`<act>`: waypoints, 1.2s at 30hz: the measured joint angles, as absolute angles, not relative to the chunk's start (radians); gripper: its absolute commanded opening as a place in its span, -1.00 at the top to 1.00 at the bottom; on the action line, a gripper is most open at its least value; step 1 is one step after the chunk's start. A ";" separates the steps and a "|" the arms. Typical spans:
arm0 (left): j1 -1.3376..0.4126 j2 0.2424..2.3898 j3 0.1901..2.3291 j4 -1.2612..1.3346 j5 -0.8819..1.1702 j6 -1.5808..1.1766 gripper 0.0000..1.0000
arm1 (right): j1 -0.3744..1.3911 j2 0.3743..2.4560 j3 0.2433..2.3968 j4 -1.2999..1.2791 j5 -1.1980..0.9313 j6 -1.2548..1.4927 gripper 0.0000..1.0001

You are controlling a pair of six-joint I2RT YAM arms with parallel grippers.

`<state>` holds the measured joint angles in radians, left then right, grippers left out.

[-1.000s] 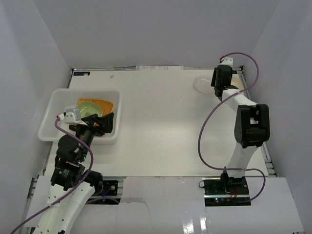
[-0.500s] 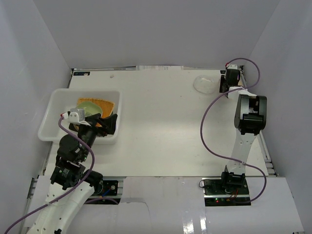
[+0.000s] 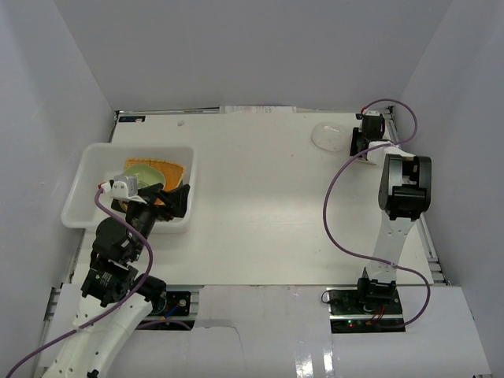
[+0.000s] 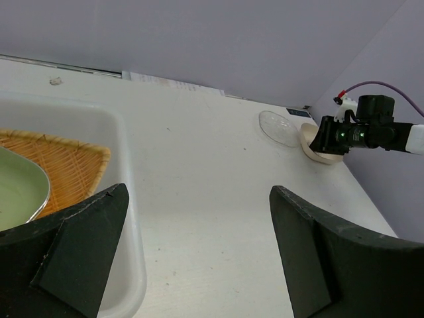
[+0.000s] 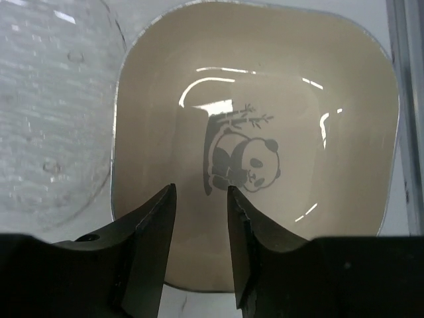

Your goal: Place the plates into the plastic bin on the countertop

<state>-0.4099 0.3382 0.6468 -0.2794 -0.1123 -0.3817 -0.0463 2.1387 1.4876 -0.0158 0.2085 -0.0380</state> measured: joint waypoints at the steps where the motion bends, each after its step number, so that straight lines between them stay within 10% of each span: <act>1: -0.410 0.338 0.647 -0.279 -0.112 -0.382 -0.96 | -0.046 2.120 1.461 -0.022 0.206 -0.025 0.17; 6: -0.415 0.336 0.647 -0.279 -0.112 -0.382 -0.96 | -0.046 1.976 1.321 -0.072 0.166 0.091 0.24; 15: -0.423 0.326 0.647 -0.280 -0.116 -0.382 -0.96 | -0.015 1.783 1.163 -0.018 0.124 0.183 -0.35; 21: -0.423 0.318 0.647 -0.280 -0.119 -0.382 -0.96 | 0.011 1.897 1.251 -0.068 0.138 0.150 -0.14; 27: -0.424 0.317 0.647 -0.281 -0.121 -0.382 -0.96 | 0.045 1.968 1.288 -0.098 0.213 0.115 0.81; 36: -0.426 0.317 0.647 -0.281 -0.123 -0.382 -0.96 | 0.210 1.689 1.140 -0.095 0.338 0.105 0.85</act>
<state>-0.4259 0.3168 0.6468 -0.2813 -0.1234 -0.3820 0.2100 1.6886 1.1397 -0.0952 0.3378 0.1051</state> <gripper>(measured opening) 0.979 0.084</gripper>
